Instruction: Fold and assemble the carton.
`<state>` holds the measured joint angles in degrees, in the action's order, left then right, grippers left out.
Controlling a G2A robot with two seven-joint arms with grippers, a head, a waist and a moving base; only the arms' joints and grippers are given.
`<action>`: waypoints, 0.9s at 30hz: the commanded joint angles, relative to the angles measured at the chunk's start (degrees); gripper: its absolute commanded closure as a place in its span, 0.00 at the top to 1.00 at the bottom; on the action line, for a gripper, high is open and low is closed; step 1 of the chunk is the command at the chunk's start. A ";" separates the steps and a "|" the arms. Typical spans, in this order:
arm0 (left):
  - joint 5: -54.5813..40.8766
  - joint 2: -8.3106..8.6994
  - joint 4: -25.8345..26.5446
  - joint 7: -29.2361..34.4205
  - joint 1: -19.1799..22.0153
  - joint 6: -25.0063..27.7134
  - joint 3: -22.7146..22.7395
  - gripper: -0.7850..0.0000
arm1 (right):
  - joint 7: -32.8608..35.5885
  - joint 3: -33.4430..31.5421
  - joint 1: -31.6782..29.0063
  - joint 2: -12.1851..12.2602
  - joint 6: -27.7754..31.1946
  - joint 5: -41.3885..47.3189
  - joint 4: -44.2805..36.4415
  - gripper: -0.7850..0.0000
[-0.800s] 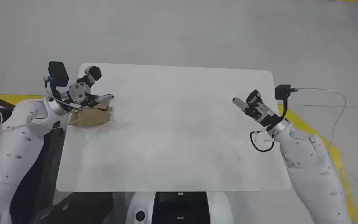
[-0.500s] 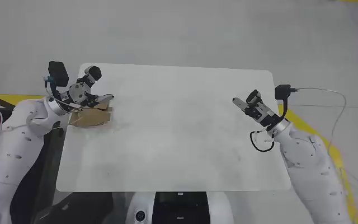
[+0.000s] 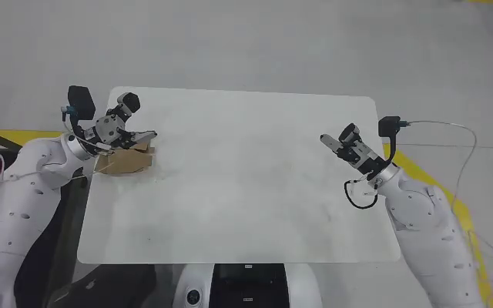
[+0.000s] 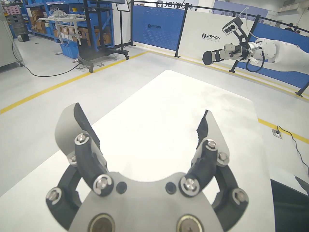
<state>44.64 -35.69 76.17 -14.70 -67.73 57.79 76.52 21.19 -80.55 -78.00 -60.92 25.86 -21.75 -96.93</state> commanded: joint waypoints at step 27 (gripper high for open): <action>-43.82 2.02 -31.57 46.50 11.27 0.21 -2.01 1.00 | 0.00 0.00 0.00 0.00 0.00 0.00 0.00 1.00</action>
<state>1.29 -33.81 45.93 30.14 -56.72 58.00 74.38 21.19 -80.55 -78.00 -60.92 25.86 -21.75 -96.93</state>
